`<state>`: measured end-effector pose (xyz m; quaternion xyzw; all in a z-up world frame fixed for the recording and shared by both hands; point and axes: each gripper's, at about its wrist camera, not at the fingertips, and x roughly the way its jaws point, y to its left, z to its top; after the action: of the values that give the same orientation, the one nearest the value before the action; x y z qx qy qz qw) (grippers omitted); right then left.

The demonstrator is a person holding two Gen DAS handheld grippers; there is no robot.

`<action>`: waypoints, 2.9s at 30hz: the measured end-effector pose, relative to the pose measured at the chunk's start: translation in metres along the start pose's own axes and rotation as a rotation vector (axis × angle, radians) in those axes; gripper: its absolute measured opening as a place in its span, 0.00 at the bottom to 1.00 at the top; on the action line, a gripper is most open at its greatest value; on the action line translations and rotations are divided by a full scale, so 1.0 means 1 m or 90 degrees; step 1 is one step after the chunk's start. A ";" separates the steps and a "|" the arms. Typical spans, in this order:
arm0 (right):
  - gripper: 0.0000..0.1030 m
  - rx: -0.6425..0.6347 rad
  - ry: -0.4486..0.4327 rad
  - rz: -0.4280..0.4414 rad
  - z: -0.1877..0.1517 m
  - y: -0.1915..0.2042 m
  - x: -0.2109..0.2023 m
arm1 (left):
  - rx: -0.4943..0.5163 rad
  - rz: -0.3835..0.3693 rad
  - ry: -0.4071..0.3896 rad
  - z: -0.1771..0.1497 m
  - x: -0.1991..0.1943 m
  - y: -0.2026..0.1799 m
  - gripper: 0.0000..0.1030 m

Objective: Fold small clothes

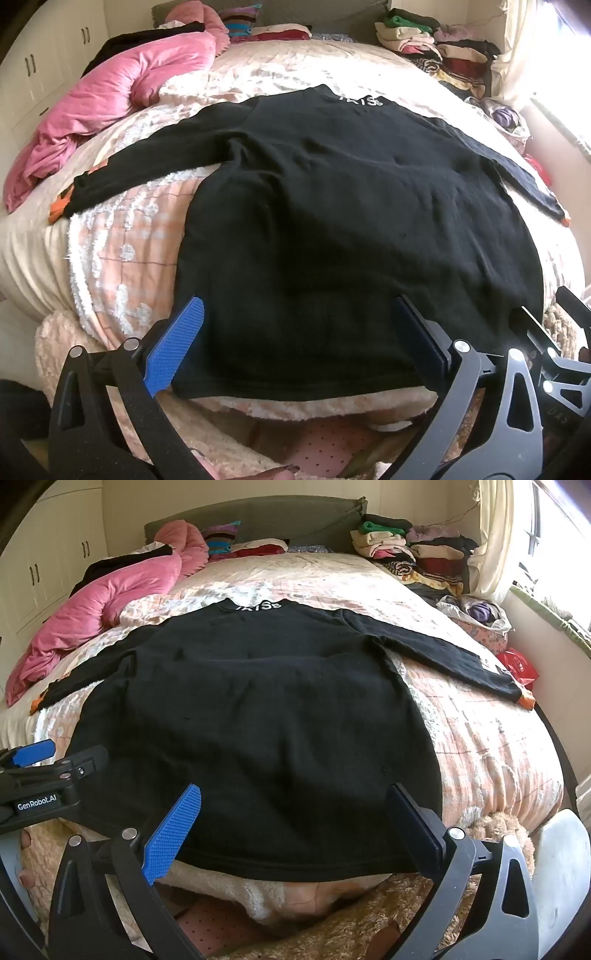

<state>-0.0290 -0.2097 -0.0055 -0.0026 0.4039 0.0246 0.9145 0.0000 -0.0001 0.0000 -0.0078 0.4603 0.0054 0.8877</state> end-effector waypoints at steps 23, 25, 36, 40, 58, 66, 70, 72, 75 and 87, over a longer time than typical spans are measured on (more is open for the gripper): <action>0.96 -0.001 0.000 0.000 0.002 0.000 -0.001 | -0.001 -0.002 0.000 0.000 0.000 0.000 0.92; 0.96 -0.002 -0.001 -0.001 0.002 0.000 -0.001 | -0.001 -0.002 0.000 0.000 0.000 0.000 0.92; 0.96 -0.003 -0.001 -0.001 0.003 0.003 -0.002 | -0.002 -0.002 0.000 0.000 0.000 0.000 0.92; 0.96 -0.002 -0.001 -0.002 0.003 0.003 -0.002 | -0.002 -0.003 -0.001 0.000 0.000 0.000 0.92; 0.96 -0.003 -0.002 -0.003 0.004 0.004 -0.002 | -0.003 -0.004 -0.001 0.000 0.000 0.000 0.92; 0.96 -0.004 -0.004 -0.002 0.007 0.003 -0.002 | -0.001 -0.004 -0.003 0.001 0.001 0.000 0.92; 0.96 -0.003 -0.005 0.002 0.011 0.002 -0.003 | -0.007 -0.004 -0.002 0.006 -0.001 0.000 0.92; 0.96 0.001 -0.012 0.004 0.022 0.002 0.000 | -0.008 -0.004 -0.004 0.012 0.000 -0.001 0.92; 0.96 0.004 -0.015 0.006 0.034 0.000 0.002 | -0.021 -0.003 -0.007 0.026 0.005 -0.001 0.92; 0.96 0.035 -0.011 0.050 0.074 -0.016 0.019 | -0.020 0.001 -0.041 0.064 0.006 -0.009 0.92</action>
<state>0.0386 -0.2235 0.0301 0.0386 0.3962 0.0496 0.9160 0.0562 -0.0076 0.0318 -0.0211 0.4313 0.0133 0.9019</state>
